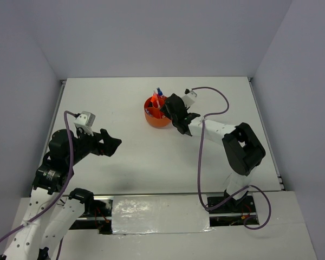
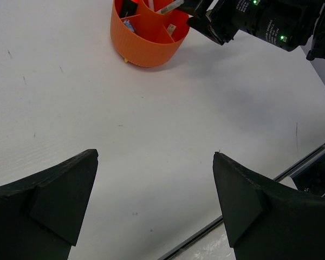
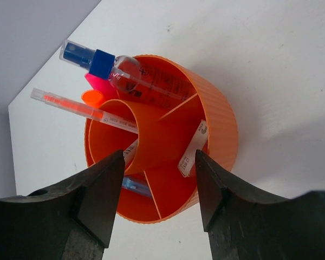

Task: Sort the stationery into containers
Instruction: Place the stationery in the storage box, then reset both arms

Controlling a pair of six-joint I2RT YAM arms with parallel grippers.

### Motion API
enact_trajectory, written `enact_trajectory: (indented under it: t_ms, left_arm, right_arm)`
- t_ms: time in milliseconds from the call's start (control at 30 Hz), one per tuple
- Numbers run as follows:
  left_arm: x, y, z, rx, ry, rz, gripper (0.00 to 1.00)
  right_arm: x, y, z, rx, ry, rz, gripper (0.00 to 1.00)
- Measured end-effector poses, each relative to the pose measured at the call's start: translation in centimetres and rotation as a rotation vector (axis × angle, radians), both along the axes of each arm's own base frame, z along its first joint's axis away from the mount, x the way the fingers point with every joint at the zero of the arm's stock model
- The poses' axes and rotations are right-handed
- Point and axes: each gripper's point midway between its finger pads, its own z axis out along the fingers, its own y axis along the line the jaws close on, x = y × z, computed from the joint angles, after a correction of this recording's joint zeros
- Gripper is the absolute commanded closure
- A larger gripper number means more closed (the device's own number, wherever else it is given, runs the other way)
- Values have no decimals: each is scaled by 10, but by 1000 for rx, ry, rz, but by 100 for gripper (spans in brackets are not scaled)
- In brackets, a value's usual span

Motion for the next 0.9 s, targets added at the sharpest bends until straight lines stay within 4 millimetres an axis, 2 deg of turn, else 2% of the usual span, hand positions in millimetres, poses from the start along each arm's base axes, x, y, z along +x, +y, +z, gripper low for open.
enact_trajectory:
  t_ms: [167,233,333,367,400,433,467,600,700,767,900]
  left_arm:
    - [0,1,0,1,0,5,1]
    - [2,3,-1,5,0,19,1]
    - [6,10,-3,21,5,67,1]
    - [8,15,-5,29,14,97,1]
    - [10,20,-8,34,28,132,1]
    - [13,25,-12,42,43,163,1]
    - [16,33,-16,57,65,211,1]
    - [30,76,-23,86,119,428,1]
    - [31,112,-27,89,141,595,1]
    - [28,129,-23,84,128,675,1]
    - [22,136,-15,75,90,710,1]
  right_arm:
    - [-3,-3,1,-12,-3,4,38]
    - [-10,-9,8,-30,-16,15,37]
    - [-26,-23,28,-85,-51,47,21]
    - [-32,-30,38,-115,-71,56,19]
    - [-40,-38,49,-145,-91,63,4]
    - [-50,-48,61,-177,-114,71,4]
    - [-59,-55,71,-206,-131,83,1]
    - [-98,-84,106,-307,-194,145,0]
    - [-122,-101,118,-375,-197,195,0]
    - [-140,-111,118,-419,-177,233,0]
    - [-173,-136,121,-476,-150,271,0]
